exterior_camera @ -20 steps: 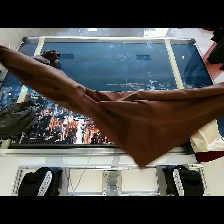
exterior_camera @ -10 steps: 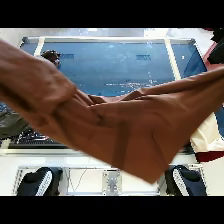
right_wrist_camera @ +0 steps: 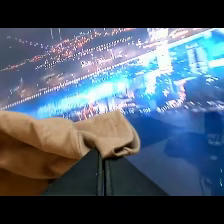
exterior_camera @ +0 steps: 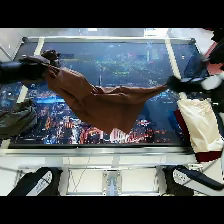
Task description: Fold the shirts.
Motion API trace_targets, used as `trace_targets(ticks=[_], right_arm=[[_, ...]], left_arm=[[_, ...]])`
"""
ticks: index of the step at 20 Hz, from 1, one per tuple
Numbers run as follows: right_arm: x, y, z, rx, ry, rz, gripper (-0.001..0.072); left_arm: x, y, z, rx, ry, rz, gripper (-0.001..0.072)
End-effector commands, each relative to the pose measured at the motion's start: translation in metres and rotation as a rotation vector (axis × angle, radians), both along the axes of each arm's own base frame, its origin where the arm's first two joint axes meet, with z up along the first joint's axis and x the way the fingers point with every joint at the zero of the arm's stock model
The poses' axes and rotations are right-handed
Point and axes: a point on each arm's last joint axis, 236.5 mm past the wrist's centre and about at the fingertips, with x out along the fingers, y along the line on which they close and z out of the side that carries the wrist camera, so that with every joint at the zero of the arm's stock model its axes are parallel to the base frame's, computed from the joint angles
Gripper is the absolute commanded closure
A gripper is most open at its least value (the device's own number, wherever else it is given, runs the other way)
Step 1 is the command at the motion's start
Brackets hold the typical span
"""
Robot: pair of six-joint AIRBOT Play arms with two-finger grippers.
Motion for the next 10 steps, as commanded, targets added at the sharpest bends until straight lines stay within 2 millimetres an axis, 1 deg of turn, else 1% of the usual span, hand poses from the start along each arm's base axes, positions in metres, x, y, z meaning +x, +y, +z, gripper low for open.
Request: trace_targets(ticks=[1,2,3,4,5,7,8,9,10], right_arm=[[0.057,0.02,-0.05,-0.025,-0.136,-0.056,0.0683],[0.074,0.028,-0.042,-0.039,-0.227,-0.069,0.0677],[0.087,0.035,-0.03,-0.048,-0.317,-0.083,0.0597],[0.096,0.039,-0.015,-0.049,-0.392,-0.101,0.0431],[0.102,0.04,-0.001,-0.051,-0.452,-0.114,0.0326],[0.104,0.038,0.023,-0.044,-0.49,-0.117,0.0323],[0.098,0.037,0.033,-0.034,-0.476,-0.106,0.0323],[0.086,0.039,0.041,-0.022,-0.434,-0.078,0.0323],[0.069,0.045,0.042,-0.006,-0.367,-0.04,0.0323]], left_arm=[[0.047,0.018,-0.063,-0.024,0.046,0.097,0.0695],[0.058,0.022,-0.072,-0.028,0.046,0.119,0.0695],[0.066,0.023,-0.079,-0.03,0.046,0.13,0.0695],[0.071,0.023,-0.085,-0.033,0.054,0.135,0.0695],[0.073,0.019,-0.092,-0.032,0.068,0.126,0.0695],[0.073,0.01,-0.098,-0.029,0.082,0.105,0.0695],[0.072,0.007,-0.098,-0.03,0.081,0.097,0.0695],[0.072,0.005,-0.097,-0.028,0.078,0.093,0.0695],[0.073,0.006,-0.097,-0.026,0.077,0.094,0.0695]])
